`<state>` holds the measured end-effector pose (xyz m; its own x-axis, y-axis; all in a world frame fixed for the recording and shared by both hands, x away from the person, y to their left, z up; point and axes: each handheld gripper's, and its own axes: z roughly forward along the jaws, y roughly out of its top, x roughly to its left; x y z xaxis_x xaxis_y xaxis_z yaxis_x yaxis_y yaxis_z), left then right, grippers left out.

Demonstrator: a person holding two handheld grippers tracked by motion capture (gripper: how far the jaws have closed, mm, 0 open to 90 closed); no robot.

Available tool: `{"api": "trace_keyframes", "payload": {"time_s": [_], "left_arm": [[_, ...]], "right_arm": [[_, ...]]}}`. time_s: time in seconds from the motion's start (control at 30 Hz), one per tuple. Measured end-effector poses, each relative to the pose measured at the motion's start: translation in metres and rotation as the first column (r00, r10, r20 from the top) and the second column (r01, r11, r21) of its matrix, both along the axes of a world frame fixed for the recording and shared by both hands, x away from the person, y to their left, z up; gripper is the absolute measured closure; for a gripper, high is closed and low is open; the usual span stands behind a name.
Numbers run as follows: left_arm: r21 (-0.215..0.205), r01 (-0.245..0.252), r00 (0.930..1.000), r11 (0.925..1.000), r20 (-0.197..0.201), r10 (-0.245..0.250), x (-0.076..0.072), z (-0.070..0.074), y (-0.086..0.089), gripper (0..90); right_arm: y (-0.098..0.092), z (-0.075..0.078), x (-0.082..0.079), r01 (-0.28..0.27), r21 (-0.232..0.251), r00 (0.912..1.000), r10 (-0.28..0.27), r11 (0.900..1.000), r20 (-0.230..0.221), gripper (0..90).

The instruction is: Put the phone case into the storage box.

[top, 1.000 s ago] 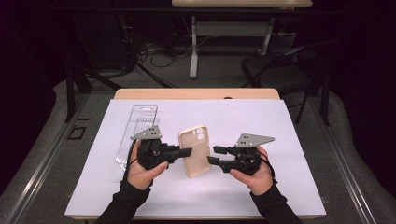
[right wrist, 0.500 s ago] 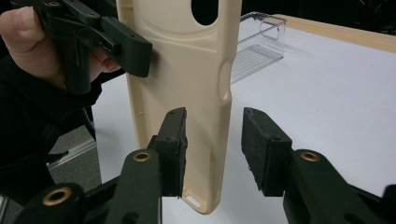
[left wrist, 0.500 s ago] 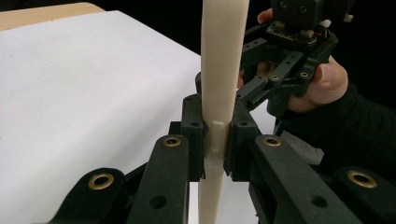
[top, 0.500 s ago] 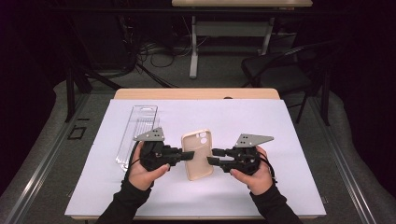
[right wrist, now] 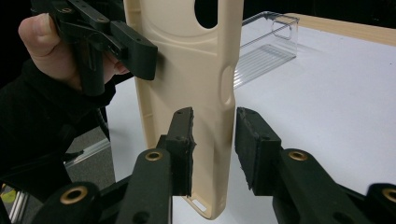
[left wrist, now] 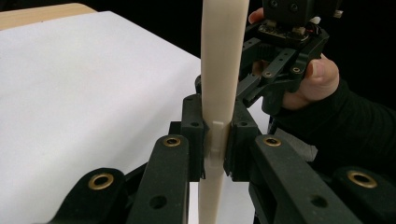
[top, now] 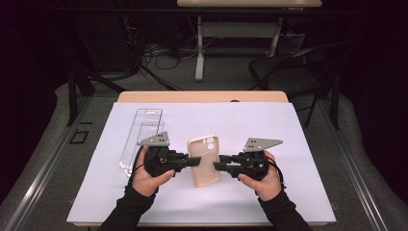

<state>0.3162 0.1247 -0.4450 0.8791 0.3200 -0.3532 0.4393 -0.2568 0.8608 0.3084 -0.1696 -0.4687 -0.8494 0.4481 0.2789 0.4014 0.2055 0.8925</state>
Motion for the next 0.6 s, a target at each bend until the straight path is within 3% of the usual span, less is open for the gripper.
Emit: {"api": "trace_keyframes", "payload": {"time_s": [0.6], "left_arm": [[0.001,0.005,1.0000,1.0000,-0.003,-0.005,0.0003,-0.0017,-0.0013,81.4]], "right_arm": [[0.0004,-0.0010,0.0006,0.008,-0.016,1.0000,-0.008,1.000,-0.003,76.8]]}}
